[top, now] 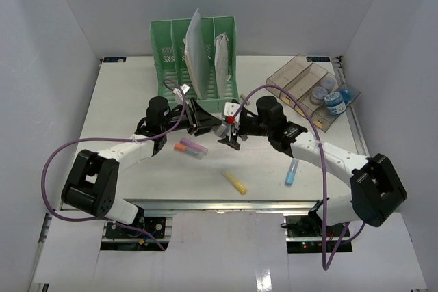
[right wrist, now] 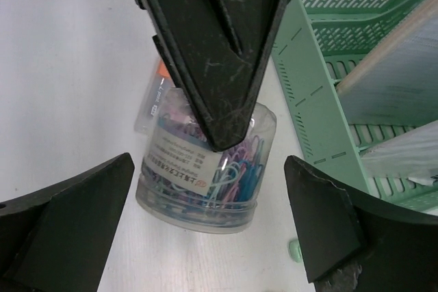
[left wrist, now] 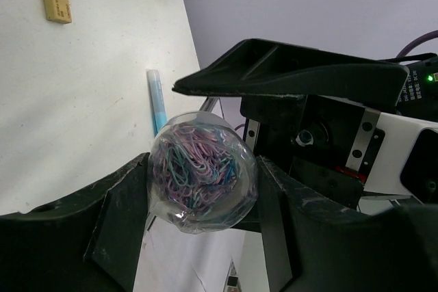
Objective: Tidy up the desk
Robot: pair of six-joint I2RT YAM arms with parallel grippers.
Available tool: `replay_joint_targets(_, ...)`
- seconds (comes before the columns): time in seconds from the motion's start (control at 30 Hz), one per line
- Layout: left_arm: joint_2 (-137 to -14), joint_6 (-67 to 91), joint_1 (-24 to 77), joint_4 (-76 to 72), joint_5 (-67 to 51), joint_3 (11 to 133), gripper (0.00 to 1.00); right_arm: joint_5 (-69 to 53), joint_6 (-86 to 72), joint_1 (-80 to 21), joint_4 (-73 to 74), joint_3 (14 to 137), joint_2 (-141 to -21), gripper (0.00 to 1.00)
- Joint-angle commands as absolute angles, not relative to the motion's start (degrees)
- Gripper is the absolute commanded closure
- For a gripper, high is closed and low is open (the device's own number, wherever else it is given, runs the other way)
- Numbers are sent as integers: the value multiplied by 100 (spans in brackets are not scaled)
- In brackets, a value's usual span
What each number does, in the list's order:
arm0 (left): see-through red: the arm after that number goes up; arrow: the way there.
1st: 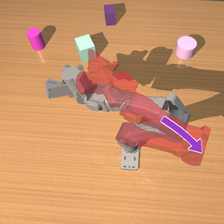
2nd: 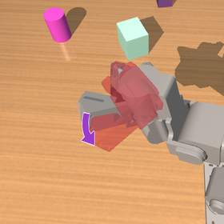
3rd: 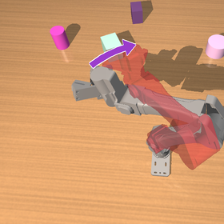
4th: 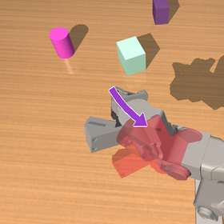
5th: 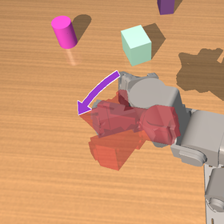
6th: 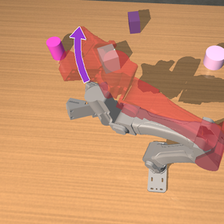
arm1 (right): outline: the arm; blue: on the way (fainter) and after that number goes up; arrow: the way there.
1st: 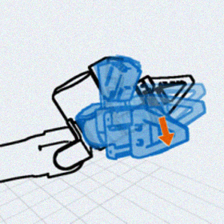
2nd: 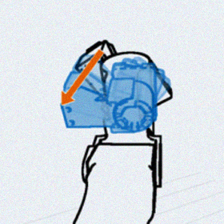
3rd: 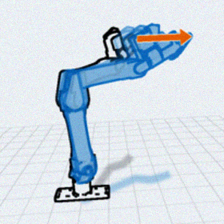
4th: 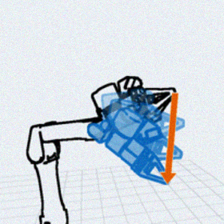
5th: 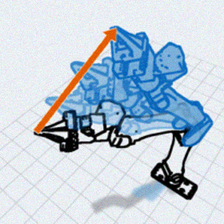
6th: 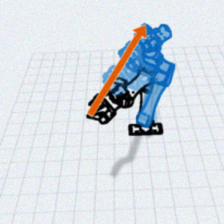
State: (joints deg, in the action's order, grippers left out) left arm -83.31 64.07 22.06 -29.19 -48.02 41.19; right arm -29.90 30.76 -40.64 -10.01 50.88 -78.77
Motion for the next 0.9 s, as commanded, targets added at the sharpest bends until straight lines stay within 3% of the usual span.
replay_joint_targets(0.0,-8327,6403,2193,-3194,-4935,4307,54,-2802,2909,-4087,-1333,5390,-7992,19)
replay_joint_targets(0.13,-8377,6366,2188,-3167,-4935,4348,46,-2858,2962,-4091,-1248,5449,-8055,50)
replay_joint_targets(0.33,-8495,5883,2177,-2593,-4775,4708,20,-2922,3074,-4095,-1148,5400,-7941,74)
replay_joint_targets(0.4,-8553,5686,2137,-2272,-4695,4898,17,-2863,3159,-4086,-1105,5339,-7881,80)
replay_joint_targets(0.57,-8487,4846,1865,-1123,-4104,5624,5,-2771,3237,-3923,-1057,5039,-7442,83)
replay_joint_targets(0.7,-8205,3142,1784,594,-2535,6373,3,-2724,3034,-3369,-1068,4723,-7070,84)
replay_joint_targets(0.87,-7353,2102,1661,972,-1699,5954,2,-2683,2767,-2221,-1083,4442,-6834,83)
